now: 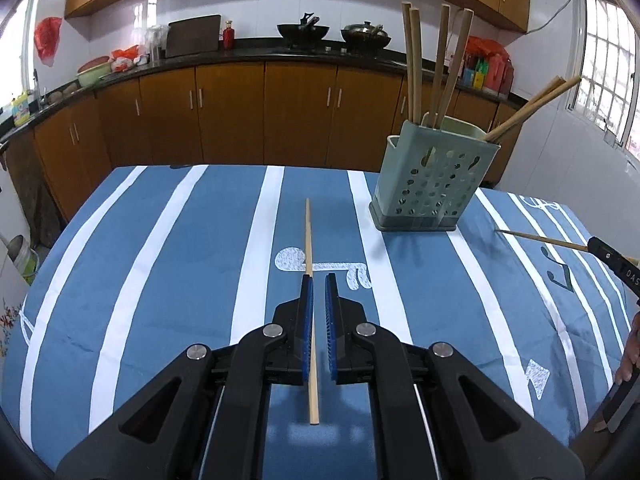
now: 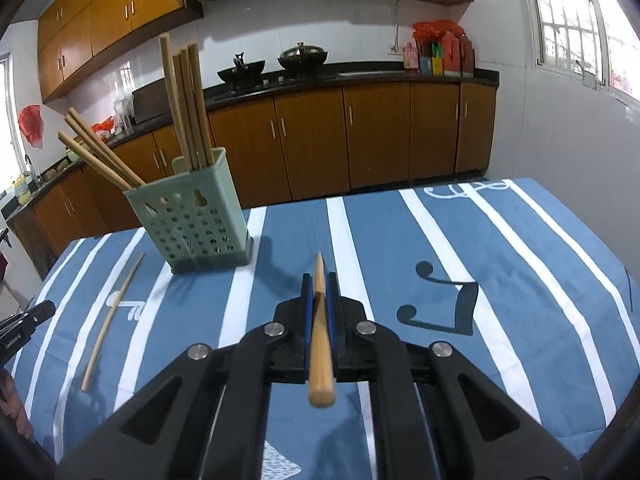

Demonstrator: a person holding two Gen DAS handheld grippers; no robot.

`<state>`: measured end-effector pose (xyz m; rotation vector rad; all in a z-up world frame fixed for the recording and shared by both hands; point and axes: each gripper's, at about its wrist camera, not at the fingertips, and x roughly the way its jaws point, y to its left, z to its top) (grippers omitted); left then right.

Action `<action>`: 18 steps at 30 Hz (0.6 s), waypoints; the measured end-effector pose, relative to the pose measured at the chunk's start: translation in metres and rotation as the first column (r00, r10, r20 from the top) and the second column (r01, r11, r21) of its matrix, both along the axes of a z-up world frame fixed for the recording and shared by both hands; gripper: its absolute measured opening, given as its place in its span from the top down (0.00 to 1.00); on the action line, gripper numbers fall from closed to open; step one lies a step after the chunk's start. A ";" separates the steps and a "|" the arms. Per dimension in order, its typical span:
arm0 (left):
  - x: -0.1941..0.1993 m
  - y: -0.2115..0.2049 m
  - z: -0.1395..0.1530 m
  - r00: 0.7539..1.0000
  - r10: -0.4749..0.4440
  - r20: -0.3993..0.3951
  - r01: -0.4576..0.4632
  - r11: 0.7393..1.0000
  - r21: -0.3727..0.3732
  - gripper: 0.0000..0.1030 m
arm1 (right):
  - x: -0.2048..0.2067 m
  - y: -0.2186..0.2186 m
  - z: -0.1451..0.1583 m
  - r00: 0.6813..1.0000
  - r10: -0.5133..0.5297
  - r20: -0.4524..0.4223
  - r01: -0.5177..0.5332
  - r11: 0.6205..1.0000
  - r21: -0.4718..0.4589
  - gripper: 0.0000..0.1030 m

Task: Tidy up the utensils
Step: 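Lift both held chopsticks upright toward the green holder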

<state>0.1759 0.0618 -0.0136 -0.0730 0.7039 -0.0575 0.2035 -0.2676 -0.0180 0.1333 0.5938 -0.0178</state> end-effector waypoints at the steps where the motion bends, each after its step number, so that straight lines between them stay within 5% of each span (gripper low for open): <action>1: 0.001 -0.002 -0.003 1.000 -0.001 -0.005 0.001 1.000 0.011 0.94 | 0.000 0.000 0.000 1.000 0.002 0.002 -0.002 1.000 -0.001 0.93; 5: 0.006 -0.006 -0.026 0.998 -0.011 -0.064 0.012 1.000 0.028 0.89 | -0.001 0.003 -0.002 1.000 0.008 -0.004 -0.008 1.000 -0.006 0.93; 7: 0.008 -0.006 -0.039 0.996 -0.004 -0.088 0.007 1.000 0.030 0.67 | -0.001 0.005 -0.004 1.000 0.012 -0.009 -0.012 1.000 -0.005 0.93; 9: 0.009 -0.006 -0.049 0.995 0.005 -0.095 -0.001 0.999 0.039 0.60 | -0.001 0.005 -0.005 1.000 0.015 -0.014 -0.015 1.000 -0.006 0.93; 14: 0.010 -0.008 -0.064 0.990 -0.002 -0.140 0.009 0.999 0.053 0.60 | 0.000 0.004 -0.007 1.000 0.011 -0.017 -0.011 1.000 0.000 0.93; 18: 0.010 -0.013 -0.072 0.986 -0.016 -0.168 0.029 0.997 0.072 0.87 | 0.001 0.005 -0.009 1.000 0.011 -0.022 -0.011 1.000 0.000 0.93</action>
